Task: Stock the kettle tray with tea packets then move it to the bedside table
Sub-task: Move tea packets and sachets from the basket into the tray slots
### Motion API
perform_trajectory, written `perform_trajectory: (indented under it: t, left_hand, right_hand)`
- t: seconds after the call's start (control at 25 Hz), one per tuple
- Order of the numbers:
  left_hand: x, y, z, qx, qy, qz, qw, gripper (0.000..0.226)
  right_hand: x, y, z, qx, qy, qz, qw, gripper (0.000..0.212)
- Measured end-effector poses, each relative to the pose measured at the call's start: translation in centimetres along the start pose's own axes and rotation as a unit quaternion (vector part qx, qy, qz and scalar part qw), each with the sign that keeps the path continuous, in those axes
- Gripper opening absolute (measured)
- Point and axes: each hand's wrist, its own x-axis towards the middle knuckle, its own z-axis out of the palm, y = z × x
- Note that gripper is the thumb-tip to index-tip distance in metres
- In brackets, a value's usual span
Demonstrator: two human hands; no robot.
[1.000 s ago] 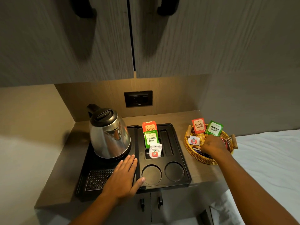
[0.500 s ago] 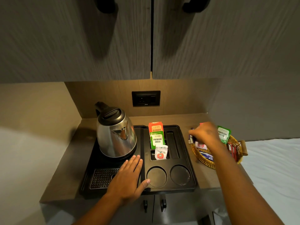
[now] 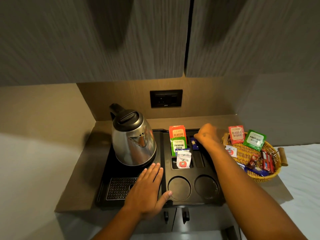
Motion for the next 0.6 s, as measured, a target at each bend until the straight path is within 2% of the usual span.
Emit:
perform_trajectory:
  t: [0.08, 0.16, 0.24, 0.36, 0.6]
  left_hand:
    - [0.1, 0.0, -0.1, 0.001, 0.004, 0.000, 1.000, 0.086]
    - [0.1, 0.0, -0.2, 0.005, -0.003, 0.003, 1.000, 0.086]
    - [0.0, 0.0, -0.1, 0.006, -0.005, -0.001, 1.000, 0.086]
    - [0.1, 0.1, -0.1, 0.004, -0.001, -0.004, 1.000, 0.085]
    - [0.2, -0.1, 0.2, 0.005, 0.000, -0.005, 1.000, 0.085]
  right_hand:
    - [-0.1, -0.4, 0.0, 0.007, -0.026, -0.060, 0.998, 0.011]
    - [-1.0, -1.1, 0.3, -0.055, -0.121, -0.121, 0.984, 0.009]
    - [-1.5, -1.0, 0.6, -0.111, -0.186, -0.173, 0.961, 0.016]
    - [-1.2, 0.1, 0.2, -0.137, -0.216, -0.212, 0.943, 0.025]
    - [-0.9, 0.7, -0.5, -0.156, -0.245, -0.260, 0.921, 0.028]
